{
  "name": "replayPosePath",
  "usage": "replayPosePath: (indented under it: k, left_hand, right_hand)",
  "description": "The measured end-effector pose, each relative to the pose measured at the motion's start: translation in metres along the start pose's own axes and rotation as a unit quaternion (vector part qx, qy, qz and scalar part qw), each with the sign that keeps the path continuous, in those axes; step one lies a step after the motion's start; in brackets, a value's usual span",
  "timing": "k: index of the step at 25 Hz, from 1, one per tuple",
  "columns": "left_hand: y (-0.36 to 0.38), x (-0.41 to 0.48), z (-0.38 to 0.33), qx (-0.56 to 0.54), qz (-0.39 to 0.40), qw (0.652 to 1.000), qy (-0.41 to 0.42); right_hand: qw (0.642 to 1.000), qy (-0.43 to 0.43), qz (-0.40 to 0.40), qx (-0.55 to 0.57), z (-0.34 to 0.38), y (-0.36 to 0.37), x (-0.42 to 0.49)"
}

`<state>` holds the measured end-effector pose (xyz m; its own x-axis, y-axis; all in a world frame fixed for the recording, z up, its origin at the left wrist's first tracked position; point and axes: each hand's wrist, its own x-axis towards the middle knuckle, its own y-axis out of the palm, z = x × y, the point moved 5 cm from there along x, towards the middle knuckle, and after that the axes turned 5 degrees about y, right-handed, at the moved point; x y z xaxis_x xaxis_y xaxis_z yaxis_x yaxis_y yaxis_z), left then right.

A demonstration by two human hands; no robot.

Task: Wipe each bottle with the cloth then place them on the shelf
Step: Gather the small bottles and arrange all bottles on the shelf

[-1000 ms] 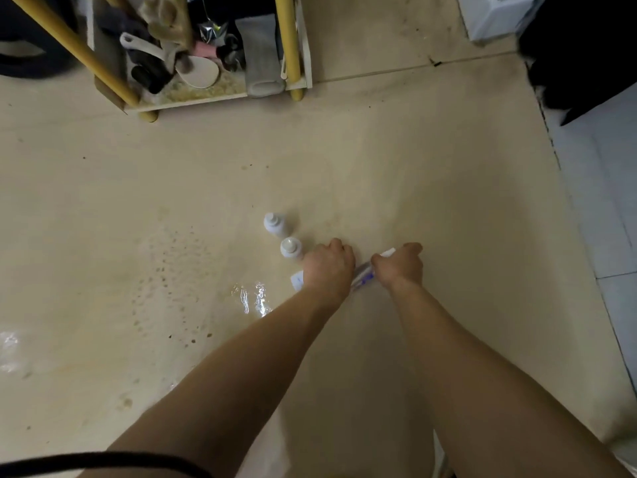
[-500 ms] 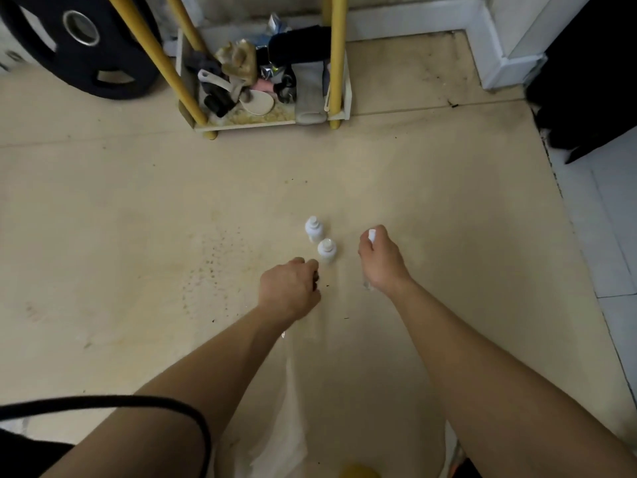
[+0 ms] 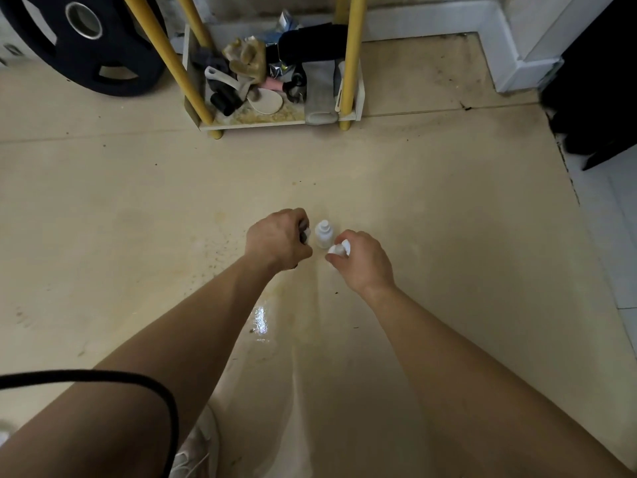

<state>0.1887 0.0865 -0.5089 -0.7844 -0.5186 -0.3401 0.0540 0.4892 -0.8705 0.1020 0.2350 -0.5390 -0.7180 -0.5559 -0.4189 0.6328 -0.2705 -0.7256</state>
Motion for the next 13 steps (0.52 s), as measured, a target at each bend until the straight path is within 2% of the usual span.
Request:
replayPosePath:
  k: [3, 5, 9, 13]
  left_hand:
    - [0.007, 0.012, -0.003, 0.043, 0.075, 0.996, 0.017]
    - [0.014, 0.018, -0.001, 0.060, 0.110, 0.992, 0.034]
    - [0.024, 0.031, -0.005, 0.040, 0.142, 0.986, 0.072]
    - [0.031, 0.039, -0.010, 0.011, 0.146, 0.986, 0.073]
  right_hand:
    - [1.000, -0.005, -0.006, 0.025, -0.009, -0.001, 0.006]
    - [1.000, -0.019, 0.001, 0.004, -0.015, -0.004, 0.010]
    - [0.995, -0.070, 0.059, -0.029, -0.017, -0.008, 0.022]
    - [0.990, -0.085, 0.109, 0.006, -0.003, -0.007, 0.032]
